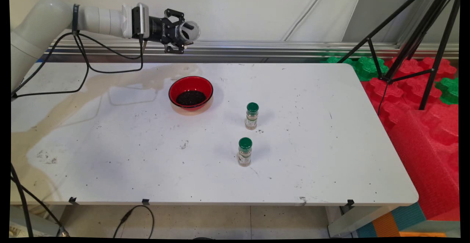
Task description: Pour the black seasoning powder in the red bowl
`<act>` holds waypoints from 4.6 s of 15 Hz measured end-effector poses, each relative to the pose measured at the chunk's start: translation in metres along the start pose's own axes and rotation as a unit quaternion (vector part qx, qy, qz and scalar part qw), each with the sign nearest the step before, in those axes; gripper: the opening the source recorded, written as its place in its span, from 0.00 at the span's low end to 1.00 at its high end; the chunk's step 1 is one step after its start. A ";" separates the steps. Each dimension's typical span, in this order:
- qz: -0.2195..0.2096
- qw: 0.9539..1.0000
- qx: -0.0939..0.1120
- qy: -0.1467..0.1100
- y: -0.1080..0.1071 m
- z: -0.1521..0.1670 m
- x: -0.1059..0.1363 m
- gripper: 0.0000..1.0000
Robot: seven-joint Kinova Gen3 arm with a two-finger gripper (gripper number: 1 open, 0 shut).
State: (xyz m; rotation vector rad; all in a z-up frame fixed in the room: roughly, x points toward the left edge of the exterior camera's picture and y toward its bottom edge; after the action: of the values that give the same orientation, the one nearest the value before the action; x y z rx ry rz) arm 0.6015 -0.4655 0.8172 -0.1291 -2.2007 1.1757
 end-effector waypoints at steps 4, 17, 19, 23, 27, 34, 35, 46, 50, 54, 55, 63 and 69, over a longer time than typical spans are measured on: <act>0.047 0.999 -0.003 0.003 0.008 -0.001 0.000 0.00; 0.212 0.977 -0.024 -0.013 0.033 -0.006 0.004 0.00; 0.228 0.973 -0.025 -0.018 0.035 -0.006 0.004 0.00; 0.261 0.965 -0.028 -0.025 0.040 -0.006 0.004 0.00; 0.294 0.955 -0.030 -0.031 0.044 -0.007 0.005 0.00; 0.343 0.938 -0.033 -0.037 0.050 -0.009 0.009 0.00; 0.351 0.935 -0.034 -0.038 0.051 -0.010 0.009 0.00; 0.420 0.906 -0.030 -0.040 0.057 -0.015 0.018 0.00; 0.439 0.897 -0.026 -0.040 0.058 -0.016 0.021 0.00; 0.462 0.886 -0.022 -0.039 0.059 -0.018 0.023 0.00; 0.467 0.883 -0.020 -0.038 0.059 -0.019 0.024 0.00; 0.502 0.864 -0.012 -0.035 0.059 -0.022 0.030 0.00; 0.518 0.854 -0.007 -0.035 0.057 -0.023 0.033 0.00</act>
State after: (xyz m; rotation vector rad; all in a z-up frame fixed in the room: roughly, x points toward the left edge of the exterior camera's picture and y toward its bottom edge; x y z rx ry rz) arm 0.5770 -0.4029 0.7979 -1.4423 -2.1950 1.6894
